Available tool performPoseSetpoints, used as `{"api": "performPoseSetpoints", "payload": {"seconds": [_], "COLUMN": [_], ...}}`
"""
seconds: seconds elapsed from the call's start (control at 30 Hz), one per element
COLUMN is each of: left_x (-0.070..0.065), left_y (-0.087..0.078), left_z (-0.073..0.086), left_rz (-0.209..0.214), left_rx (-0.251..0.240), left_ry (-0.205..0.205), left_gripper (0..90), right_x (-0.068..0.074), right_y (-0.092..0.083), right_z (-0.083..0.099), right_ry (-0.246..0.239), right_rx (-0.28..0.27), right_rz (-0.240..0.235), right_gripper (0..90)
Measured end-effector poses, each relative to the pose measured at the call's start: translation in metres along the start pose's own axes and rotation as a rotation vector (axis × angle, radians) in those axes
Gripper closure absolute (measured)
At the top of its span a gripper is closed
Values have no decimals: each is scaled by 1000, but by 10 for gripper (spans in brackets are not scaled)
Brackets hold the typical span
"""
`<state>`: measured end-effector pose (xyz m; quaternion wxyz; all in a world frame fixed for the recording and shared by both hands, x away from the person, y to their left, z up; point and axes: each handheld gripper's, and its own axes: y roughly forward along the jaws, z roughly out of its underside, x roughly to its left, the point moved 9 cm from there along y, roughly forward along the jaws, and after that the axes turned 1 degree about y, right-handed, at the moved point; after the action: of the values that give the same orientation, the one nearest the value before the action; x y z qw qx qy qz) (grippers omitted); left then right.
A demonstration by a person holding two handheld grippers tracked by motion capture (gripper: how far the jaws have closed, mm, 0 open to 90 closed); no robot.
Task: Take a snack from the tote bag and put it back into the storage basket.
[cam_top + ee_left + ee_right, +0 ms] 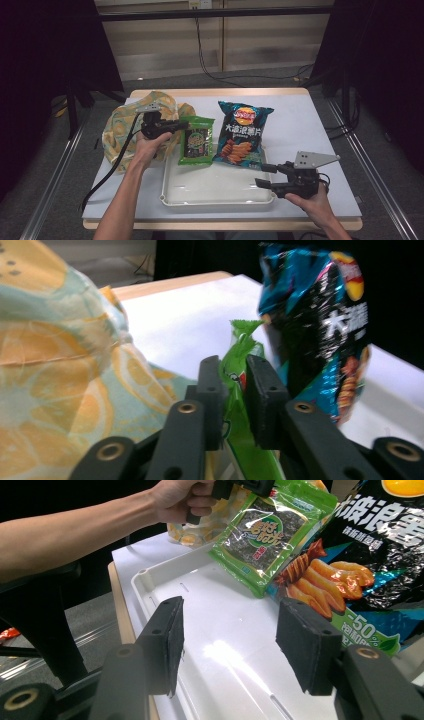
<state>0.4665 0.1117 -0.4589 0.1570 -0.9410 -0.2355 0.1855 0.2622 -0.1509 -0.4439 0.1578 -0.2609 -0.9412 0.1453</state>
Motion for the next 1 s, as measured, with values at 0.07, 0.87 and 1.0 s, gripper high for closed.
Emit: {"api": "performPoseSetpoints", "payload": {"seconds": [0.07, 0.87, 1.0], "left_x": [2, 11, 7], "left_y": [0, -3, -11], "left_z": [1, -7, -10], "left_rz": [-6, -68, -60], "left_rx": [21, 46, 45], "left_ry": [8, 11, 24], "left_gripper": [749, 496, 485], "right_x": [1, 2, 1], "right_y": [-1, 2, 2], "right_z": [1, 3, 3], "right_ry": [-2, 1, 2], "right_rx": [5, 12, 10], "right_rz": [0, -14, -12], "right_gripper": [449, 449, 448]}}
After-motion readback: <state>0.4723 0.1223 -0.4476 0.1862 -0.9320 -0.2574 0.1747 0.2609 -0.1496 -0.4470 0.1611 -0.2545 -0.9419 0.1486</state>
